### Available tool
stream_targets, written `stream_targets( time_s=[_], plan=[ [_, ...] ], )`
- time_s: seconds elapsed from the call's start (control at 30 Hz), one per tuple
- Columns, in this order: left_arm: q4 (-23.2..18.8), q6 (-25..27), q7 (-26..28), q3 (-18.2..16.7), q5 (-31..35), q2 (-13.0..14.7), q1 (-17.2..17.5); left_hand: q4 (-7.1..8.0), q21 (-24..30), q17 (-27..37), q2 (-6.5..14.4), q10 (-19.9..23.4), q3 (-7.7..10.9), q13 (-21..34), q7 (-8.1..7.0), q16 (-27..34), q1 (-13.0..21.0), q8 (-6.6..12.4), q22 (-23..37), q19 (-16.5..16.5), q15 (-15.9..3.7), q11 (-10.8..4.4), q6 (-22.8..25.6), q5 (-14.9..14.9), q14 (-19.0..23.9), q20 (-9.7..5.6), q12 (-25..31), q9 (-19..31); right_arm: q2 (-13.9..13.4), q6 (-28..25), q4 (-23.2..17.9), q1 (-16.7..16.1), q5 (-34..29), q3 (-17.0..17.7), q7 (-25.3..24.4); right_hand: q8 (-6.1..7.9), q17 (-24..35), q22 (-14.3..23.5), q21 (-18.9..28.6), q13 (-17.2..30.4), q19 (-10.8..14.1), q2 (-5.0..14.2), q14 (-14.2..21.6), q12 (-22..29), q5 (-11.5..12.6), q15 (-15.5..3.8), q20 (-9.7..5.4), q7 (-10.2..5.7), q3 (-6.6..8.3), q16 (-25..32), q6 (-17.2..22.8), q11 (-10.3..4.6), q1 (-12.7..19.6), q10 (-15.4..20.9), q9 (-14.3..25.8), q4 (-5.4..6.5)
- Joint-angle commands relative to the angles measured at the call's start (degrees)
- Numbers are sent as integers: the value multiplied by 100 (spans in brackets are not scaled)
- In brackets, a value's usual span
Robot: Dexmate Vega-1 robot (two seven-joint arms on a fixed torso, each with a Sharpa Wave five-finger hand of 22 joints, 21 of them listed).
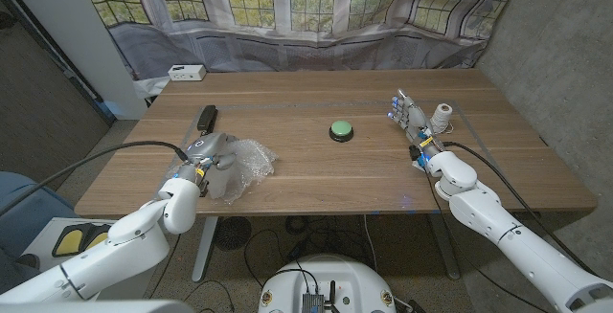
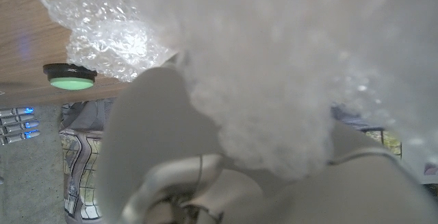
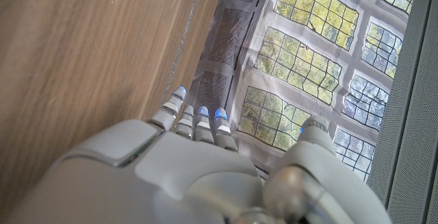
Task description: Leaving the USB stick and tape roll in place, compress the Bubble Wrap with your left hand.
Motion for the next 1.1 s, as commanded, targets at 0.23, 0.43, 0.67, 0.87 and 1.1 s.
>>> stream_targets(
  time_s=[0.23, 0.43, 0.67, 0.87, 1.1],
  plan=[
    [47, 391, 279, 343, 127, -30, -143, 89, -464, -79, -76, -696, -359, -167, -34, -210, -482, -37, 20, -840, 198, 34, -412, -125, -847, 218, -100, -95, -45, 1, -37, -71, 44, 37, 21, -22, 26, 30, 9, 27, 34, 11, 15, -6, 7, 27, 23, -6, 43, -2, 44, 11, 41, 19, 18, -7],
    [14, 488, 315, 385, 143, 4, -154, 207, -734, -212, -89, -1103, -540, -294, -156, -248, -864, -63, 28, -1270, 268, 35, -764, -234, -1276, 544, -100, -161, -69, -18, -51, -91, 71, 50, 40, -23, 27, 30, 10, 27, 37, 13, 17, -8, 7, 28, 18, -5, 45, -1, 42, 12, 42, 15, 18, -7],
    [20, 387, 201, 358, -58, 99, -156, 383, -976, -360, 14, -1495, -649, -452, -193, -224, -1344, -115, 38, -1527, 390, 142, -1385, -292, -1592, 679, -83, -246, -87, 7, -45, -102, 52, 51, 56, -24, 27, 30, 10, 27, 39, 11, 22, -7, 6, 22, 17, -9, 43, 1, 39, 8, 39, 17, 18, -5],
    [15, 325, 162, 357, -127, 196, -158, 404, -1189, -476, 25, -1945, -696, -612, -289, -245, -1616, -125, 44, -1714, 456, 184, -2174, -306, -1933, 804, -90, -338, -91, -14, -88, -145, 72, 63, 22, -24, 27, 30, 10, 27, 39, 10, 17, -7, 5, 30, 14, -10, 44, -2, 38, 14, 42, 19, 18, -7],
    [-59, 376, -54, 406, -142, 388, -202, 559, -1485, -532, -28, -2475, -888, -792, -299, -261, -2154, -96, 51, -2058, 544, 182, -2655, -353, -2455, 880, -94, -409, -96, -32, -134, -187, 84, 68, -4, -24, 28, 30, 9, 27, 38, 11, 13, -6, 5, 32, 15, -17, 44, -3, 37, 14, 39, 21, 18, -4]
  ],
)
